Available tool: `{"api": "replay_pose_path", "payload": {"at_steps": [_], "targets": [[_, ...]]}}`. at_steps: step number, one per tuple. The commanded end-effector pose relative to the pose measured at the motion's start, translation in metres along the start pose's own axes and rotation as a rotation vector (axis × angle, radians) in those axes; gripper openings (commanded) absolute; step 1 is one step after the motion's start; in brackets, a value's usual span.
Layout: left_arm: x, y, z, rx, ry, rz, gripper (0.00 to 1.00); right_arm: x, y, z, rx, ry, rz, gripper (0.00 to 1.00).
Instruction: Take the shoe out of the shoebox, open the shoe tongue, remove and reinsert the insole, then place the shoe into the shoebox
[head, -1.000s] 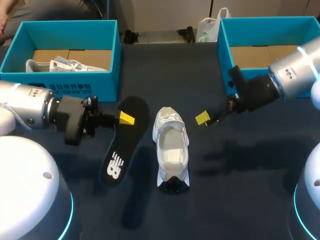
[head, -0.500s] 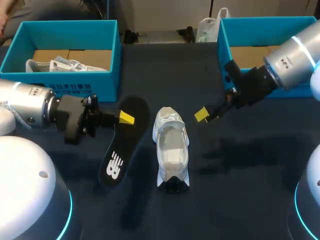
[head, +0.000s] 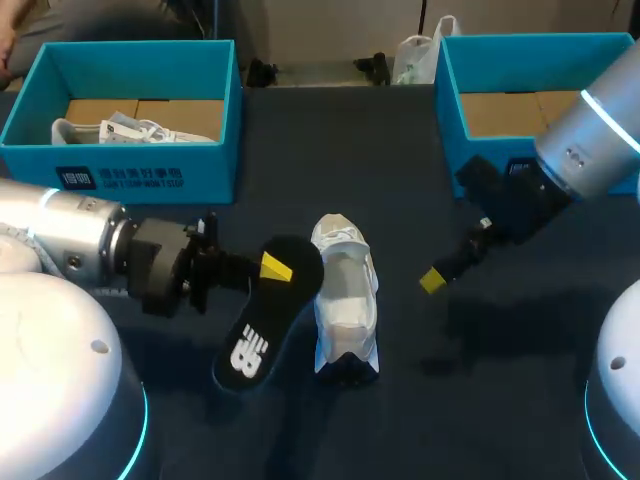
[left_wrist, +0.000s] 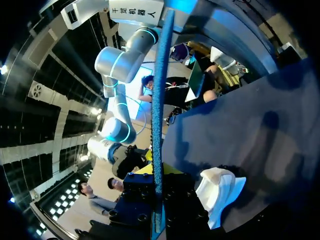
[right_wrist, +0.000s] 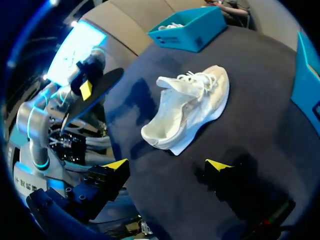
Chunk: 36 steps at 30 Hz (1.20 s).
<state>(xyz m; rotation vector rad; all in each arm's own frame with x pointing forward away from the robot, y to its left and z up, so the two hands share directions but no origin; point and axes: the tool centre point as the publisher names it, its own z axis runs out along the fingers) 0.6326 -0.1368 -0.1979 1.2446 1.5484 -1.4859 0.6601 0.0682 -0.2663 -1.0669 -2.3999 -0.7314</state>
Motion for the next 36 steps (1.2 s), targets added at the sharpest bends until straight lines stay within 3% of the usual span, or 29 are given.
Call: {"api": "replay_pose_path", "payload": {"at_steps": [1,7,8,10,18,20,22,32,36], "targets": [[0.000,-0.003,0.001,-0.011,0.000,0.000,0.00,0.005,-0.012,-0.002,-0.024,-0.032,-0.002,1.00],[0.000,-0.003,0.001,-0.011,0.000,0.000,0.00,0.005,-0.012,-0.002,-0.024,-0.032,-0.002,1.00],[0.002,-0.001,0.004,-0.018,-0.001,-0.023,0.00,0.003,-0.008,0.000,0.021,-0.081,-0.010,1.00],[0.007,-0.002,0.006,-0.027,-0.007,-0.083,0.00,0.001,-0.005,0.009,0.073,-0.171,-0.043,1.00],[0.019,-0.010,0.014,-0.057,-0.072,-0.283,0.00,-0.014,-0.001,0.056,0.181,-0.267,-0.102,1.00],[0.019,-0.010,0.014,-0.057,-0.072,-0.283,0.00,-0.014,-0.001,0.056,0.181,-0.267,-0.102,1.00],[0.019,-0.010,0.014,-0.057,-0.072,-0.283,0.00,-0.010,-0.007,0.068,0.134,-0.383,-0.097,1.00],[0.019,-0.010,0.014,-0.057,-0.072,-0.283,0.00,-0.010,-0.007,0.068,0.134,-0.383,-0.097,1.00],[0.029,-0.011,0.018,-0.046,-0.046,-0.304,0.00,-0.016,-0.003,0.067,0.126,-0.382,-0.333,1.00]]}}
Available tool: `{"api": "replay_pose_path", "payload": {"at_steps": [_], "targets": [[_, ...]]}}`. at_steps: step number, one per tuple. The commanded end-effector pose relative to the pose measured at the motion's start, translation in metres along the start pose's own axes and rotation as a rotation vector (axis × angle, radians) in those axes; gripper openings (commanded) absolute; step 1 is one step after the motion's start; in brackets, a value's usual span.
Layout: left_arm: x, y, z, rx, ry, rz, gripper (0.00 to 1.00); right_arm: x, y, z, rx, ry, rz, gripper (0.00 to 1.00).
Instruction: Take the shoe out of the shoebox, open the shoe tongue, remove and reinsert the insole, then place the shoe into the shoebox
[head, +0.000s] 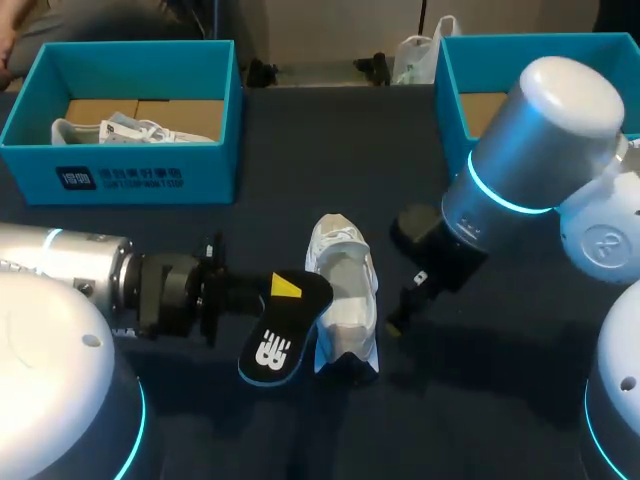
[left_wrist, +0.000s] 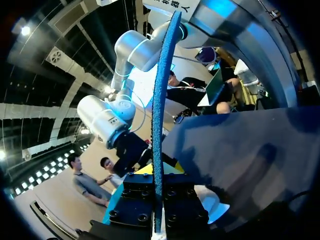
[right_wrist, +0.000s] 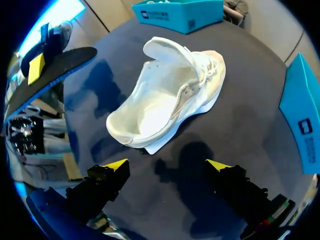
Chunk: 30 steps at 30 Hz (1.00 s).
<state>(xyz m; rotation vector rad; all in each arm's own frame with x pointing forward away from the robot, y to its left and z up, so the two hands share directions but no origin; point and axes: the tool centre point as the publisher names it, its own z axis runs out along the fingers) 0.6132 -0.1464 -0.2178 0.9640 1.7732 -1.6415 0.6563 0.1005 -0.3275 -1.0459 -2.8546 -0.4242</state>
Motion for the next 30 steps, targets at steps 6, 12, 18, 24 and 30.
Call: {"api": "replay_pose_path", "payload": {"at_steps": [6,12,18,24,30], "targets": [[0.006,-0.001,0.003,0.011,-0.004,-0.037,0.00,-0.008,0.003,0.005,-0.001,0.028,-0.377,1.00],[0.006,-0.001,0.003,0.011,-0.004,-0.037,0.00,-0.008,0.003,0.005,-0.001,0.028,-0.377,1.00],[0.009,0.001,0.009,0.020,-0.005,-0.024,0.00,-0.009,0.003,0.007,0.000,0.020,-0.388,1.00],[0.010,0.003,0.018,0.045,-0.015,-0.048,0.00,-0.012,0.003,0.012,-0.042,-0.038,-0.444,1.00],[0.011,0.003,0.024,0.034,0.002,-0.036,0.00,-0.015,0.007,0.022,-0.042,-0.027,-0.440,1.00]]}}
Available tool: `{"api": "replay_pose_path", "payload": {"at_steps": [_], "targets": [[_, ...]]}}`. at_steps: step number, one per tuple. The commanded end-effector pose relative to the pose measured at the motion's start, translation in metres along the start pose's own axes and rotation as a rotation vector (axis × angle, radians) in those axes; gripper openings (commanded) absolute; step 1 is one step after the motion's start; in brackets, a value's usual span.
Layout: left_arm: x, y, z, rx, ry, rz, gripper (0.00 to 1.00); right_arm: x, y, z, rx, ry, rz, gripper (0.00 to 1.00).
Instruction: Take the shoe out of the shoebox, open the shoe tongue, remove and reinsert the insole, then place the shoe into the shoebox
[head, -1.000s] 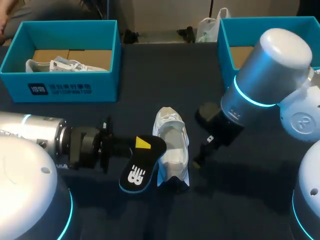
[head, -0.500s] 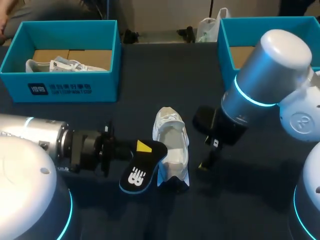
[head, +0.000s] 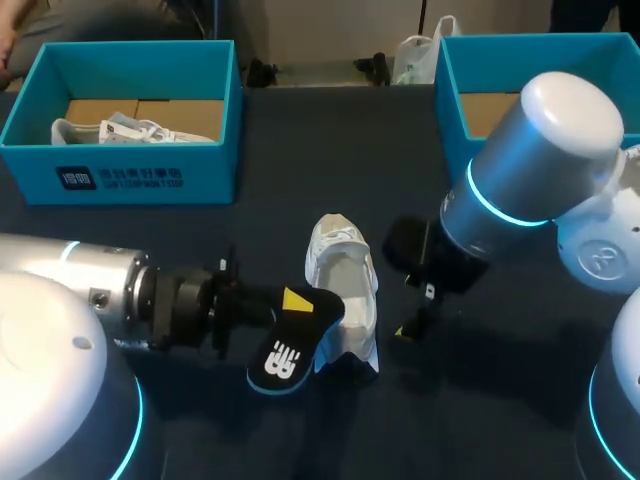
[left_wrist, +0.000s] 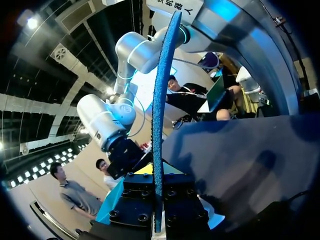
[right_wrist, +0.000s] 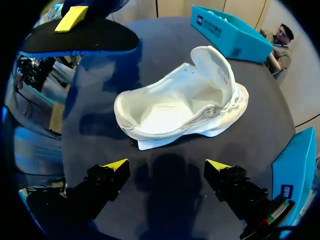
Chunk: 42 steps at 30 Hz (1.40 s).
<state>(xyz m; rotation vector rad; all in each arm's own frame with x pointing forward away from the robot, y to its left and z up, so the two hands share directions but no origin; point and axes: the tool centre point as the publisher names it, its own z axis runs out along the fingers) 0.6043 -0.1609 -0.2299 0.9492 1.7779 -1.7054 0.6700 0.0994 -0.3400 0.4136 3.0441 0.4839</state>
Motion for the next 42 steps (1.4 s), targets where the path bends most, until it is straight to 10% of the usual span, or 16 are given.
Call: {"api": "replay_pose_path", "payload": {"at_steps": [1,42], "targets": [[-0.002,0.003,0.008,-0.003,0.004,0.006,0.00,-0.003,0.001,0.011,-0.002,0.004,-0.003,1.00],[0.002,0.016,0.008,0.023,0.038,-0.023,0.00,-0.019,0.021,0.033,-0.011,0.003,-0.065,1.00]]}}
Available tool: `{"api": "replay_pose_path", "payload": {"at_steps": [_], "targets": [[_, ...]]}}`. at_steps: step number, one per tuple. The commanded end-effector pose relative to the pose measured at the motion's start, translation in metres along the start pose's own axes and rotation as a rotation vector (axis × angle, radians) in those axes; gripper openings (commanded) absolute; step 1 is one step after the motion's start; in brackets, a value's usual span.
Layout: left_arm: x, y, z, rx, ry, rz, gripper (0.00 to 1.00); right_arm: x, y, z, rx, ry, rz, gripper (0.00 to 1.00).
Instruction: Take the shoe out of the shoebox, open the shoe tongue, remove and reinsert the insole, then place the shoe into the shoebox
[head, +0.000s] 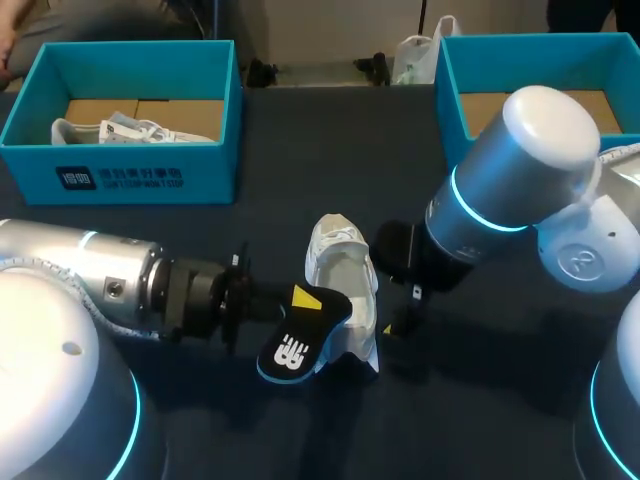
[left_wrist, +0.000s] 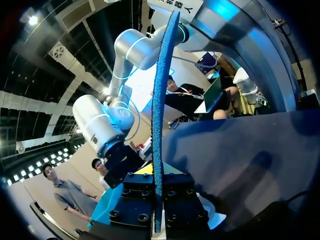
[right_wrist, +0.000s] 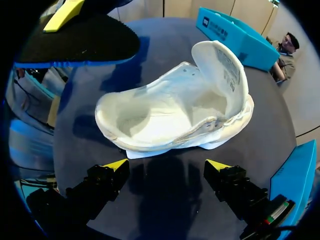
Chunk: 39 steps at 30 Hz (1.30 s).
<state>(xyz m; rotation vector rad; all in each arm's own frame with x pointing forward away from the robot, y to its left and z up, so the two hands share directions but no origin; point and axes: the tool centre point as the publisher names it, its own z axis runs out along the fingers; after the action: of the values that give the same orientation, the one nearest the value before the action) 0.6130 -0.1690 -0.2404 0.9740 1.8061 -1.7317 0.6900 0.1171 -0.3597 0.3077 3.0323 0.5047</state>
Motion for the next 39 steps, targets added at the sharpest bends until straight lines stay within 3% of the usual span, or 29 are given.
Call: {"api": "replay_pose_path", "payload": {"at_steps": [1,15,39], "targets": [[0.001,0.002,-0.001,0.010,0.008,0.001,0.00,-0.004,0.007,0.006,0.007,0.012,0.004,1.00],[0.006,0.002,0.005,0.032,0.018,0.000,0.00,0.010,0.008,0.001,0.027,0.018,0.028,1.00],[0.005,0.001,0.009,0.039,0.027,-0.001,0.00,0.010,0.008,0.001,0.027,0.018,0.028,1.00]]}}
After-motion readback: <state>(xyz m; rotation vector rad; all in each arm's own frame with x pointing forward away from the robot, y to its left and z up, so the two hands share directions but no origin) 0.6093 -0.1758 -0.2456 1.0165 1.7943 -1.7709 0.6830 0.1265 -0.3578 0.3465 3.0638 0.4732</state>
